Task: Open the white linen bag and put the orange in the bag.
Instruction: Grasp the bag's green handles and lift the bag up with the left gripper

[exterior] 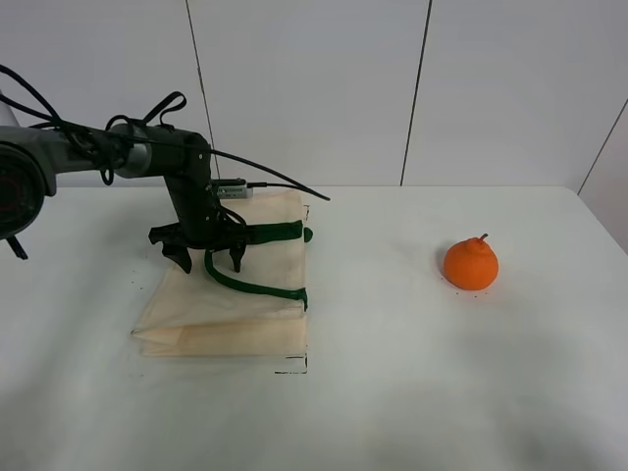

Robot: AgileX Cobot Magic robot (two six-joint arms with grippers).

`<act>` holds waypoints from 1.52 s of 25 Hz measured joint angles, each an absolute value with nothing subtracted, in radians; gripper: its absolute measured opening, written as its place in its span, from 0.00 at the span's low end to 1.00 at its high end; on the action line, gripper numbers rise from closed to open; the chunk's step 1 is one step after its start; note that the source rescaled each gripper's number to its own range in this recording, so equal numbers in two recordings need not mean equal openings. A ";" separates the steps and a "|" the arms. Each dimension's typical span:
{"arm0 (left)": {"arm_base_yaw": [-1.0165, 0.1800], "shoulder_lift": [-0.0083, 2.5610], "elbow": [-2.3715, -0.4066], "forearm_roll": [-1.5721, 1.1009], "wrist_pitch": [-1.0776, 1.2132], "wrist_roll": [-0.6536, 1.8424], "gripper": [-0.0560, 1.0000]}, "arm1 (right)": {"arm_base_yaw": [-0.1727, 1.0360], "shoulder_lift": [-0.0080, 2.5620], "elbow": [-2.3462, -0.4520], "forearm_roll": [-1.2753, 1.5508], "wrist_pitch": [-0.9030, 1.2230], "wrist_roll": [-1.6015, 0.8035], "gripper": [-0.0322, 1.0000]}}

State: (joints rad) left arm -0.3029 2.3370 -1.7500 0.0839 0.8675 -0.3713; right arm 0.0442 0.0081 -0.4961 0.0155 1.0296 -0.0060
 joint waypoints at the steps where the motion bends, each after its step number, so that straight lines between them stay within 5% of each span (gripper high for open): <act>1: -0.303 2.337 -1.750 0.084 0.868 -0.371 0.97 | 0.044 0.008 -0.496 0.015 1.030 -0.006 1.00; 3: -0.305 2.337 -1.750 0.083 0.868 -0.371 0.85 | 0.044 0.008 -0.496 0.015 1.030 -0.006 1.00; 8: -0.306 2.338 -1.750 0.087 0.880 -0.371 0.18 | 0.044 0.008 -0.496 0.015 1.030 -0.006 1.00; 10: -0.306 2.337 -1.750 0.087 0.884 -0.377 0.06 | 0.044 0.008 -0.496 0.016 1.030 -0.006 1.00; 30: -0.313 1.955 -2.120 0.071 1.190 -0.246 0.06 | 0.044 0.031 -0.496 0.016 1.024 -0.006 1.00; 38: -0.313 1.883 -2.140 0.018 1.191 -0.212 0.06 | 0.044 0.394 -0.591 0.025 0.900 -0.006 1.00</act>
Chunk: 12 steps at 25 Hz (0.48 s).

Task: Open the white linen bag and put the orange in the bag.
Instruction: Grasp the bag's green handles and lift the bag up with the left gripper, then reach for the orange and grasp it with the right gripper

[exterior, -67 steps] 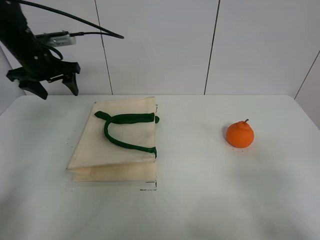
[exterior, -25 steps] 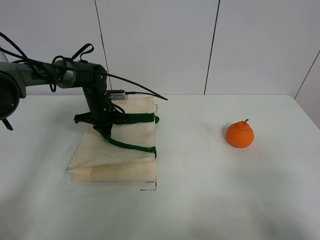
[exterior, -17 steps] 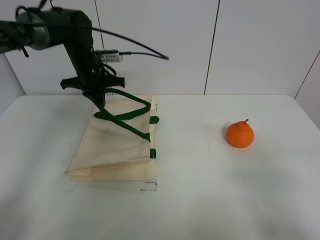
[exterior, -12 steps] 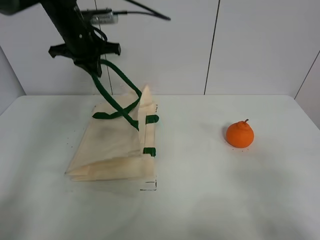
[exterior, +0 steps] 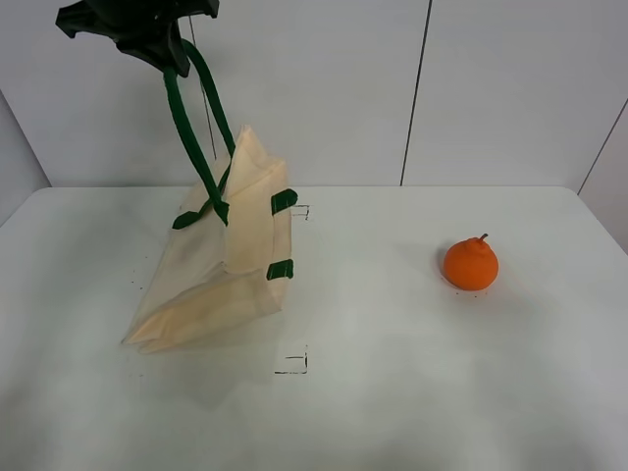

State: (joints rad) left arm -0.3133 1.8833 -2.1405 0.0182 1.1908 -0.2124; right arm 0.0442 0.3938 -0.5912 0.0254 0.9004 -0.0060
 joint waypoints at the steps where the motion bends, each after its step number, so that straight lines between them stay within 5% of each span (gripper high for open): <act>1: -0.313 1.882 -2.140 0.013 1.191 -0.212 0.06 | 0.044 0.459 -0.622 0.027 0.883 -0.006 1.00; 12: -0.313 1.841 -2.140 0.000 1.191 -0.210 0.06 | 0.044 1.383 -1.068 0.032 0.841 -0.048 1.00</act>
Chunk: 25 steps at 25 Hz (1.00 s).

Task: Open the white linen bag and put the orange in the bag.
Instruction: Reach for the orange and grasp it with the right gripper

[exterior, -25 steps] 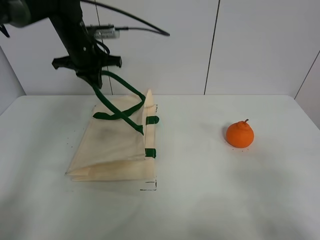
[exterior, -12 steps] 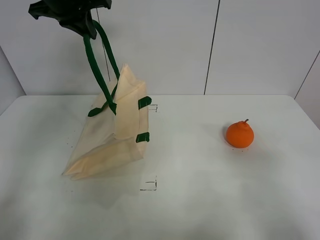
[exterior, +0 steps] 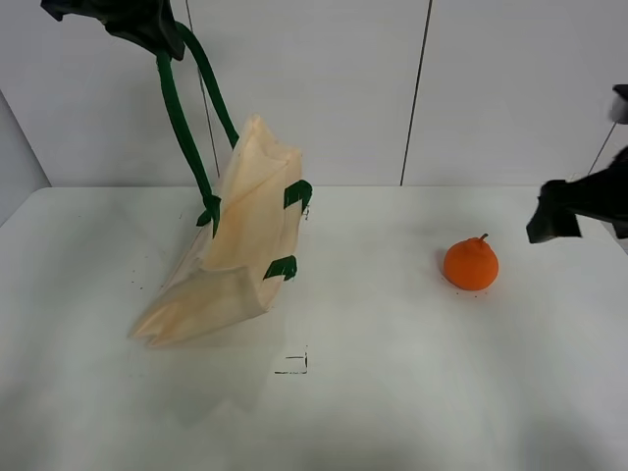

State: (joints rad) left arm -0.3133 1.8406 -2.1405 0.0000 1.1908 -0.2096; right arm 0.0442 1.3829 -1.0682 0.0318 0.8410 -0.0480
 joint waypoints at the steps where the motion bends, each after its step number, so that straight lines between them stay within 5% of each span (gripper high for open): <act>1: -0.313 1.841 -2.140 0.000 1.191 -0.210 0.06 | 0.044 1.460 -1.125 0.032 0.846 -0.051 1.00; 10: -0.313 1.841 -2.140 0.000 1.191 -0.210 0.06 | 0.044 1.975 -1.527 0.076 0.910 -0.051 1.00; 20: -0.313 1.841 -2.140 0.000 1.191 -0.209 0.06 | 0.044 2.185 -1.561 0.103 0.897 -0.055 0.99; 23: -0.313 1.841 -2.140 0.000 1.191 -0.209 0.06 | 0.044 2.187 -1.562 0.102 0.893 -0.055 0.76; 25: -0.313 1.841 -2.140 0.000 1.191 -0.209 0.06 | 0.044 2.187 -1.562 0.102 0.890 -0.055 0.36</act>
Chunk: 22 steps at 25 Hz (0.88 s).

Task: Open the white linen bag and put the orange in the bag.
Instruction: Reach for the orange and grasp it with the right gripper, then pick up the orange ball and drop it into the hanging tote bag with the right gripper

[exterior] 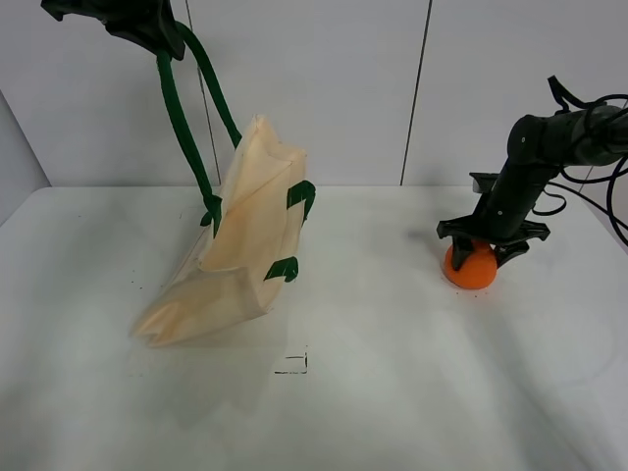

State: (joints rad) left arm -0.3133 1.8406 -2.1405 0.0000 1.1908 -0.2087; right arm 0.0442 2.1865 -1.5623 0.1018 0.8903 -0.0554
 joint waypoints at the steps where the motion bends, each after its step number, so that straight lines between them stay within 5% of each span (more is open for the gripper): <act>1: -0.313 1.841 -2.140 0.000 1.191 -0.209 0.06 | 0.044 2.185 -1.562 0.102 0.890 -0.055 0.16; 3: -0.313 1.841 -2.140 0.000 1.191 -0.209 0.06 | 0.044 2.173 -1.564 0.102 0.892 -0.055 0.03; 8: -0.313 1.841 -2.140 0.000 1.191 -0.209 0.06 | 0.044 2.102 -1.604 0.181 0.962 -0.115 0.04; 14: -0.313 1.841 -2.140 0.000 1.191 -0.209 0.06 | 0.063 2.014 -1.872 0.394 1.148 -0.137 0.04; 22: -0.313 1.841 -2.140 0.000 1.191 -0.209 0.06 | 0.293 2.014 -2.052 0.427 1.119 -0.089 0.04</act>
State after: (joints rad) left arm -0.3133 1.8406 -2.1405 0.0000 1.1908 -0.2087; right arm 0.2934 2.0139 -2.0521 0.4267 1.1192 -0.0885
